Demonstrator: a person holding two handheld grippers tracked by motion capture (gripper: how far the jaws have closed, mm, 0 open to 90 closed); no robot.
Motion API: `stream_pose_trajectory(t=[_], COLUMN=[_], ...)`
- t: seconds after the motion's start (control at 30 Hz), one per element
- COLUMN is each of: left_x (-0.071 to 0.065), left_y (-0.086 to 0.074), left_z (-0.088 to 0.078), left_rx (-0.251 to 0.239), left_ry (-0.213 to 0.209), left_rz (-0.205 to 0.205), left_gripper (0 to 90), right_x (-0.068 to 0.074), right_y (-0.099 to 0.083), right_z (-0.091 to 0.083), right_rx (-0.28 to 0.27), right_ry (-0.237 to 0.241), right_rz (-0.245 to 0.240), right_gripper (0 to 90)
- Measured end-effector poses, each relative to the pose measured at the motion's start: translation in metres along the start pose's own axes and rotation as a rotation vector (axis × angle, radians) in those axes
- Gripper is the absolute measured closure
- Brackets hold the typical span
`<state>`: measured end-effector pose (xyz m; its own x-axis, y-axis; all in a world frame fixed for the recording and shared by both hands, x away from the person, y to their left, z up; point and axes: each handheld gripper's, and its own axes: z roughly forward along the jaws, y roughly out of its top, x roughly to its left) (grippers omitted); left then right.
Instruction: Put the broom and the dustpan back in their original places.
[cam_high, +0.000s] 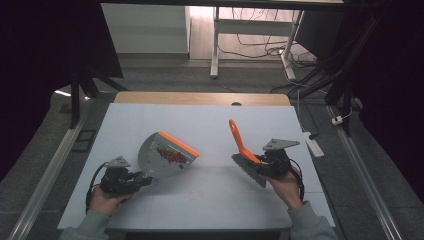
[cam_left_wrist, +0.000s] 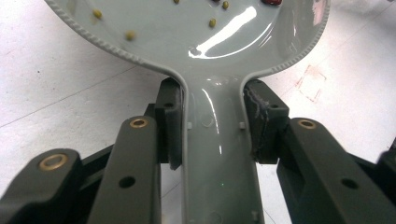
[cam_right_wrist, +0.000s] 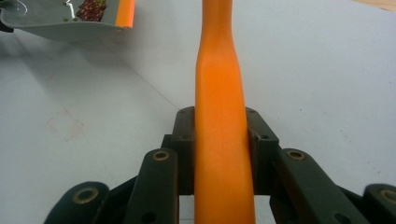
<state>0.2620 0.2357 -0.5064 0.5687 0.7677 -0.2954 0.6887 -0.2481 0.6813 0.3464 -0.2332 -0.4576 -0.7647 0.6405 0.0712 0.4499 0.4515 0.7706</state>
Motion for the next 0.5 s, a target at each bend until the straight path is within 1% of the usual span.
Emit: stream_pose_trajectory(t=[0.27,0.4,0.47,0.5], left_x=[-0.0013,-0.0006,-0.0001,-0.0003], left_y=[-0.0033,-0.0052,-0.0065,-0.0072], left_z=[-0.0040,-0.0065,-0.0075,-0.0078], left_rx=[-0.015,-0.023,-0.025,-0.027], left_ry=[0.019,0.038,0.044,0.054], left_rz=[-0.028,-0.049,-0.059,-0.066], left_gripper=[61.9,61.9,61.9,61.9], right_x=[0.0009,0.0021,0.0025,0.0027], right_y=[-0.0033,-0.0046,-0.0053,-0.0056], right_z=[-0.0029,-0.0036,-0.0036,-0.0035], right_rx=[0.008,0.010,0.013,0.015], right_ry=[0.010,0.021,0.024,0.026], right_rz=[0.015,0.027,0.023,0.022], right_gripper=[70.4,70.5,70.4,70.4])
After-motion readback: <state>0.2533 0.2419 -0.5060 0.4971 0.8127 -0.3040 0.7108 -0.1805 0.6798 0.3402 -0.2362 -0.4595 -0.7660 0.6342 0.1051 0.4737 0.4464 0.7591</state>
